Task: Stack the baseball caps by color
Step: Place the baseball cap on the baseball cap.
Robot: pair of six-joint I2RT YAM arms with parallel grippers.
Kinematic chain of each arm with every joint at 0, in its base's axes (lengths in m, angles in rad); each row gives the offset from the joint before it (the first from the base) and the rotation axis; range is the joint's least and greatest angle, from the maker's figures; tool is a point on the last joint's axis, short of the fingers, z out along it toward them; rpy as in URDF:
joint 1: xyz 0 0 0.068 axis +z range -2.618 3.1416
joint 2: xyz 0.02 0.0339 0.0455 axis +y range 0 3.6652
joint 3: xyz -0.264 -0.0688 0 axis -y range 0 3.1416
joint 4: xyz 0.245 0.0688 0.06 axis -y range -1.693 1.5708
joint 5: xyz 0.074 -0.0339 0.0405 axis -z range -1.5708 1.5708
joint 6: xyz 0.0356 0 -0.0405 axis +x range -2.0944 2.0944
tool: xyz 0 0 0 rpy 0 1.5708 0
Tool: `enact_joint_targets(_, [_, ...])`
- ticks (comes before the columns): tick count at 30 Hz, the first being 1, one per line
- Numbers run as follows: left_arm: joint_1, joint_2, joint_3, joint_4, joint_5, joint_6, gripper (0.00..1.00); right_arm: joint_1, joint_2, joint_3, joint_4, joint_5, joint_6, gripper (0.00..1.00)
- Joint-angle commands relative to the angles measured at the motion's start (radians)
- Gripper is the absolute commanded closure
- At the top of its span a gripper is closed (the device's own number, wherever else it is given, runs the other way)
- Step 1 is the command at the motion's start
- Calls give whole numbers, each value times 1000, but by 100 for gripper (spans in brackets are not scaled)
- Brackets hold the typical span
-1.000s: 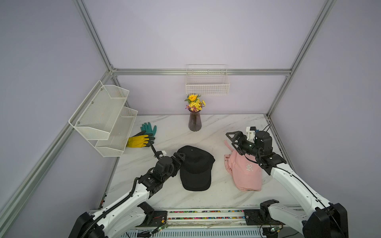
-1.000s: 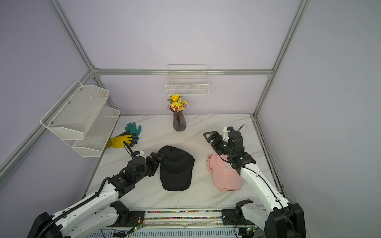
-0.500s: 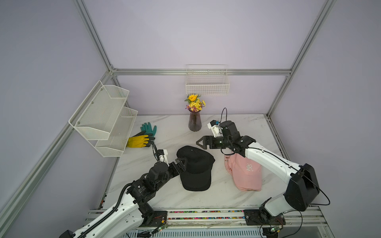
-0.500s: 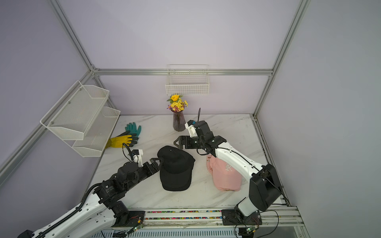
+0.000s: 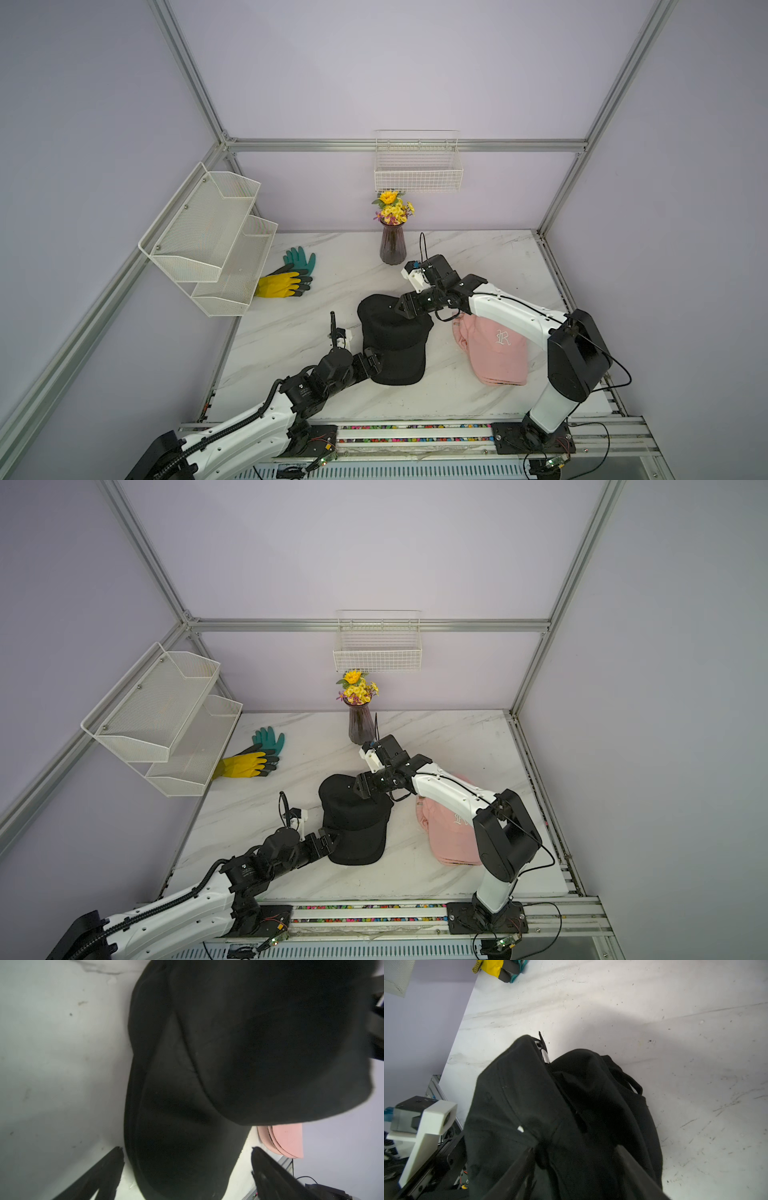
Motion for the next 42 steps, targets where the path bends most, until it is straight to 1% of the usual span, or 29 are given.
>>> enact_joint_targets(1, [-3, -4, -1, -14, -29, -98, 7, 7, -7, 4, -7, 41, -19, 37])
enact_joint_targets(2, [-2, -6, 1, -56, -38, -109, 8, 8, -8, 3, -2, 49, -19, 36])
enact_joint_targets(5, [-2, -5, -7, -160, -59, -148, 12, 7, -10, 5, 10, 84, -12, 26])
enact_joint_targets(9, [-3, 10, -24, -157, -31, -159, 13, 7, -17, 4, 11, 148, 12, 18])
enact_joint_targets(12, [-3, 41, -24, -160, -12, -156, 13, 8, -26, -10, 10, 257, 30, 15])
enact_joint_targets(14, [-3, 66, -21, -163, -6, -155, 13, 8, -29, -29, 43, 245, 29, 13])
enact_joint_targets(16, [-3, 85, -17, -151, -1, -147, 13, 7, -26, -43, 61, 187, 27, 12])
enact_joint_targets(18, [-3, 85, -2, -138, -2, -117, 12, 8, -32, -33, 45, 160, 26, 12])
enact_joint_targets(20, [-3, 60, 38, -175, -29, -75, 10, 9, -67, -21, 41, 139, 36, 10])
enact_joint_targets(22, [-2, 11, 108, -254, -110, -26, 8, 8, -136, -33, 76, 129, 74, 5])
enact_joint_targets(24, [8, -45, 169, -317, -181, 11, 8, 5, -196, -56, 105, 154, 118, 3])
enact_joint_targets(25, [26, -72, 199, -332, -200, 34, 8, -1, -218, -65, 108, 166, 151, 3])
enact_joint_targets(27, [81, -96, 248, -344, -195, 74, 8, -27, -249, -87, 101, 189, 255, 3])
enact_joint_targets(29, [141, -81, 296, -332, -158, 117, 8, -66, -287, -134, 105, 201, 360, 3])
enact_joint_targets(32, [250, 4, 366, -291, -52, 189, 8, -136, -362, -247, 153, 178, 510, 5])
enact_joint_targets(35, [361, 111, 408, -191, 101, 214, 13, -151, -422, -356, 243, 134, 589, 15])
enact_joint_targets(37, [412, 196, 430, -80, 229, 211, 23, -151, -430, -404, 297, 85, 624, 26])
enact_joint_targets(39, [436, 286, 467, -24, 328, 195, 38, -151, -427, -443, 358, 20, 672, 33])
enact_joint_targets(40, [440, 326, 485, 1, 374, 193, 45, -151, -422, -467, 397, -12, 700, 33])
enact_joint_targets(42, [442, 391, 505, 44, 433, 179, 56, -150, -416, -501, 468, -45, 748, 33])
